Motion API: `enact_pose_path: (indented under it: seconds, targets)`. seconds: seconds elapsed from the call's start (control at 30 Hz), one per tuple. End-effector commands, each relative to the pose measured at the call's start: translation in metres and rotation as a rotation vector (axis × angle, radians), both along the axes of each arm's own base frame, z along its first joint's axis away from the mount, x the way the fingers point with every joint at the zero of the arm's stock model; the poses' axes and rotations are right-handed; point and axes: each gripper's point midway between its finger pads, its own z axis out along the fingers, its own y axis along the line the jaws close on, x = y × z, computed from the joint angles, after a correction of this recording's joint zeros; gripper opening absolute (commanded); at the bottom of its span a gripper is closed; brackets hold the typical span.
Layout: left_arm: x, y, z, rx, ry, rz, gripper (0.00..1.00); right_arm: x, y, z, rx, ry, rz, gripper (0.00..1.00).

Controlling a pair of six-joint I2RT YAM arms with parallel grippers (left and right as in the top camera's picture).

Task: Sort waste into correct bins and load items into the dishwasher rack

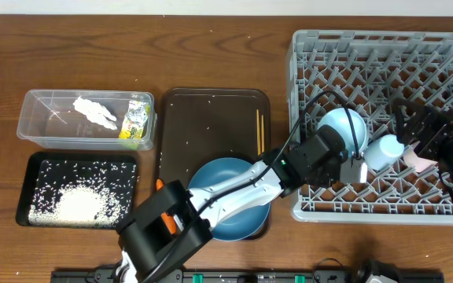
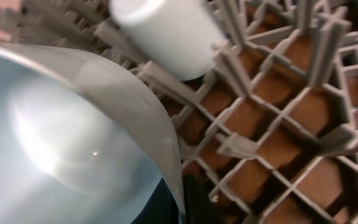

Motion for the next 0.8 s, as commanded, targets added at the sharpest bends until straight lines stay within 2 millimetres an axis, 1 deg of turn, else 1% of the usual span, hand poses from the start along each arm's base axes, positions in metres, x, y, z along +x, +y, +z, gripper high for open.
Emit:
enact_pose_path:
  seconds: [0.0, 0.17, 0.23, 0.3, 0.43, 0.53, 0.6, 0.7, 0.77]
  targets:
    - [0.014, 0.016, 0.026, -0.025, -0.013, 0.138, 0.07, -0.001, -0.002, 0.006, -0.015, -0.018, -0.001, 0.94]
    - [0.013, 0.026, 0.064, -0.136, 0.079, 0.248, 0.06, -0.002, -0.003, 0.005, -0.017, -0.013, -0.007, 0.94]
    - [0.014, 0.036, 0.08, -0.188, 0.144, 0.303, 0.06, -0.003, -0.003, 0.004, -0.014, -0.005, -0.008, 0.94]
    - [0.014, 0.043, 0.091, -0.23, 0.205, 0.337, 0.06, -0.004, -0.006, 0.0, -0.006, 0.014, -0.03, 0.94]
    - [0.017, 0.06, 0.111, -0.317, 0.354, 0.388, 0.06, -0.006, -0.019, -0.012, 0.022, 0.076, -0.129, 0.94]
    - [0.024, 0.074, 0.126, -0.401, 0.486, 0.436, 0.06, -0.005, -0.019, -0.016, 0.057, 0.095, -0.148, 0.93]
    - [0.022, 0.079, 0.136, -0.459, 0.613, 0.432, 0.06, -0.006, -0.02, -0.019, 0.068, 0.11, -0.163, 0.93]
    - [0.019, 0.082, 0.146, -0.525, 0.798, 0.402, 0.06, -0.011, -0.031, -0.027, 0.069, 0.152, -0.245, 0.93]
    - [0.019, 0.083, 0.152, -0.558, 0.873, 0.402, 0.06, -0.014, -0.039, -0.03, 0.063, 0.169, -0.295, 0.93]
